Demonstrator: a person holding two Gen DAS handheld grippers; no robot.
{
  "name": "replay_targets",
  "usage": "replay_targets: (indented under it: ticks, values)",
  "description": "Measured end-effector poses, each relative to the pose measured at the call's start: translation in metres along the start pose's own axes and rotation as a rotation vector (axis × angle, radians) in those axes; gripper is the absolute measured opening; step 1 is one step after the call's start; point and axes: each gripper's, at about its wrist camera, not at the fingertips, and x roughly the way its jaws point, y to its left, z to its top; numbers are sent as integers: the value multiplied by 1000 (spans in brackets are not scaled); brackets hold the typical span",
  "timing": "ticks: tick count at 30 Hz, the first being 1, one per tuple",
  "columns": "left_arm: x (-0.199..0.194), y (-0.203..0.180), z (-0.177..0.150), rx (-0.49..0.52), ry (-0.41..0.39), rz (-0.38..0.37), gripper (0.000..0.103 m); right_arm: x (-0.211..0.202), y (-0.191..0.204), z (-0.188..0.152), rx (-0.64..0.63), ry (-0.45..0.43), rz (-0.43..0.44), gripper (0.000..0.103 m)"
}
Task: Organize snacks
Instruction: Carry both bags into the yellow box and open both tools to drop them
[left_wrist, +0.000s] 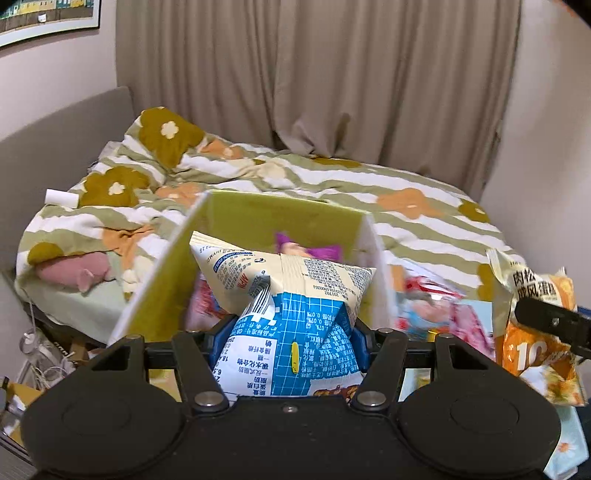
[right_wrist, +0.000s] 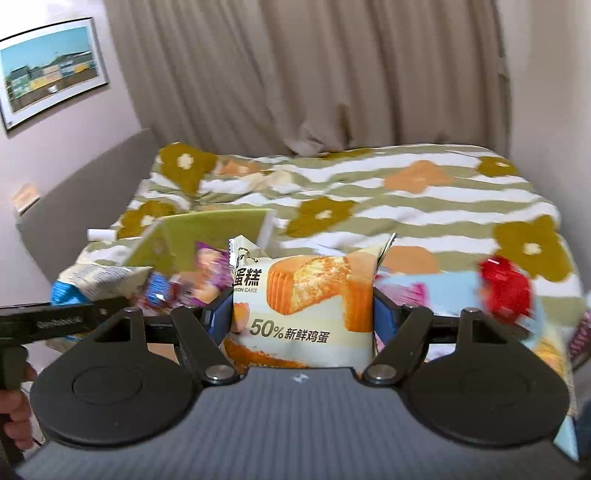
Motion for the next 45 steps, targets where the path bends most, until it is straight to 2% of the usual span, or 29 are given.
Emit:
replay_targets:
  ticks: [4, 11, 12, 13, 15, 18, 26, 31, 41, 44, 45]
  values:
    - [24, 31, 8, 10, 42, 16, 65, 31, 44, 14, -31, 15, 27, 89]
    - [64, 65, 6, 41, 133, -30, 68, 79, 100, 20, -26, 74, 32, 89]
    - [67, 67, 4, 47, 144, -34, 75, 84, 105, 19, -20, 83, 29, 89]
    - [70, 69, 3, 57, 152, -42, 88, 89, 109, 18, -17, 92, 25, 89]
    - [73, 73, 1, 66, 149, -60, 99, 97, 116, 15, -13, 109, 11, 89]
    - [75, 80, -1, 65, 152, -94, 99, 108, 123, 11, -2, 135, -3, 89]
    - [68, 91, -2, 73, 130, -115, 99, 113, 135, 7, -21, 143, -9, 89]
    - [57, 94, -5, 78, 93, -86, 99, 123, 144, 17, -64, 151, 46, 89]
    - [44, 91, -6, 75, 62, 7, 99, 163, 144, 7, -121, 296, 132, 90]
    - [41, 87, -5, 86, 53, 32, 99, 164, 143, 4, -158, 309, 180, 97]
    - [40, 87, -5, 90, 49, 41, 99, 164, 142, 2, -167, 303, 195, 103]
